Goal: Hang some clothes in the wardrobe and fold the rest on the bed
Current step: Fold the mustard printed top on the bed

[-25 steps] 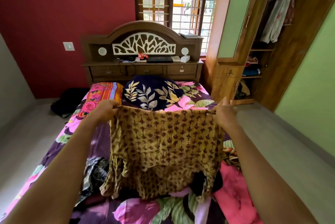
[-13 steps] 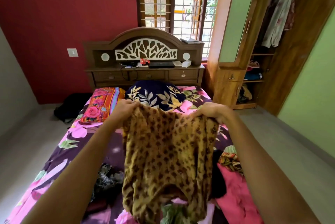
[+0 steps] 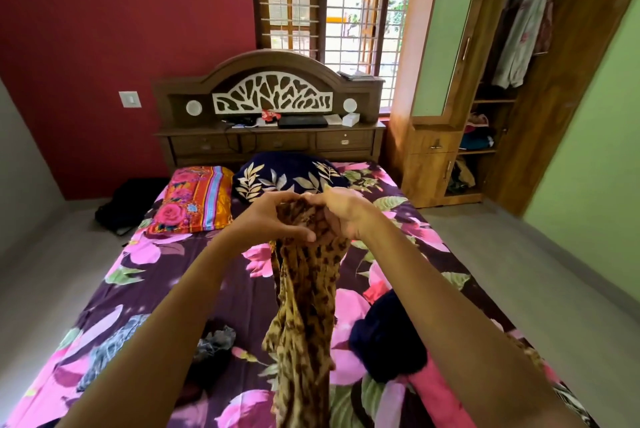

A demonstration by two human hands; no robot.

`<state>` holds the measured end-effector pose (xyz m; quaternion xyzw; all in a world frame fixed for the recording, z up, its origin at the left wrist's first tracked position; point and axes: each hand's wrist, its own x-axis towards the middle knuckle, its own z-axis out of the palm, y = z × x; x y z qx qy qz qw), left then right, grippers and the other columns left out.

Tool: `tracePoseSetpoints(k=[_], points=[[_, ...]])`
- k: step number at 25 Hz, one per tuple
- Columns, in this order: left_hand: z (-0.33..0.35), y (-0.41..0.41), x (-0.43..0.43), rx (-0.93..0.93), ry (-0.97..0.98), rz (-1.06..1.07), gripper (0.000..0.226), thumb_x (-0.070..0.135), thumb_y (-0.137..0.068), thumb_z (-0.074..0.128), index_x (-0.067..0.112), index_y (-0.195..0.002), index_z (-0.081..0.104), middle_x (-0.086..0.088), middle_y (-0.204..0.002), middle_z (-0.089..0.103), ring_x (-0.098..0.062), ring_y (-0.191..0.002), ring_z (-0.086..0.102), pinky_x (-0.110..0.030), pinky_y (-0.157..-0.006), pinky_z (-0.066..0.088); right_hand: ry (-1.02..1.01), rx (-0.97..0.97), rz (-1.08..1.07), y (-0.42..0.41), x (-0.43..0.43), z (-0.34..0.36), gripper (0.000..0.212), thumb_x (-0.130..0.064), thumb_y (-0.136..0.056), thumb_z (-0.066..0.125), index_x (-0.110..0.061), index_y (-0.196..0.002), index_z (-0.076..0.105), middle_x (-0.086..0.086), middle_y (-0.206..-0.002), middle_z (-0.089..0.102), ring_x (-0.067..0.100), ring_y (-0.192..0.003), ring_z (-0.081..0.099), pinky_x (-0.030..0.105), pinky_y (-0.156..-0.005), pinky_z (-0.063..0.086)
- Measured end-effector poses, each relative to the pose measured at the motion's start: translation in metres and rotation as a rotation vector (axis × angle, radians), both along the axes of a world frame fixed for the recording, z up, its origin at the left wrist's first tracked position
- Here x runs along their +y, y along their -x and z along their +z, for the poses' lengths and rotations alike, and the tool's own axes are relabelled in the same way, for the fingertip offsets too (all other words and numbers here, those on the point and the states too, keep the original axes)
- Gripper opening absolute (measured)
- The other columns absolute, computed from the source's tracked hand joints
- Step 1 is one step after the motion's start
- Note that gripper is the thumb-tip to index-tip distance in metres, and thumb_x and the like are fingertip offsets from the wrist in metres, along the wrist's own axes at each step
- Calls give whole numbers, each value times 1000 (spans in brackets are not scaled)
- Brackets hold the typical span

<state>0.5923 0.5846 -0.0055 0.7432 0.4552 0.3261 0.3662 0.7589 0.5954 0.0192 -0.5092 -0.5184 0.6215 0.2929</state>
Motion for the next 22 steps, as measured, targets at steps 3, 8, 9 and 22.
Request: tracePoseSetpoints(k=[3, 8, 9, 22], points=[[-3, 10, 7, 116, -220, 100, 30, -5, -77, 67, 22, -90, 65, 0, -90, 65, -12, -85, 63, -29, -76, 53, -85, -77, 108, 2, -1, -8, 29, -28, -99, 49, -4, -111, 60, 14, -107, 68, 28, -102, 65, 46, -87, 54], [-5, 27, 9, 22, -150, 70, 47, -10, -82, 59, 30, -106, 63, -3, -91, 69, -12, -86, 67, -25, -71, 55, -643, -424, 177, -31, 3, -23, 31, -23, -74, 80, -13, -100, 67, -2, -94, 65, 6, -81, 60, 15, -66, 47], [-5, 25, 10, 67, -146, 49, 54, -13, -83, 52, 32, -110, 62, -1, -95, 67, -11, -90, 65, -25, -74, 55, -680, -476, 251, -32, 3, -28, 38, -24, -72, 81, -14, -106, 66, -5, -97, 62, 5, -84, 58, 15, -70, 47], [3, 63, 10, 46, -173, 126, 56, -23, -77, 46, 25, -71, 74, -3, -83, 69, -14, -80, 64, -19, -66, 51, -940, -1000, 356, -60, 14, -51, 40, -51, -79, 67, -14, -94, 72, 3, -124, 33, 21, -117, 26, 38, -106, 20]])
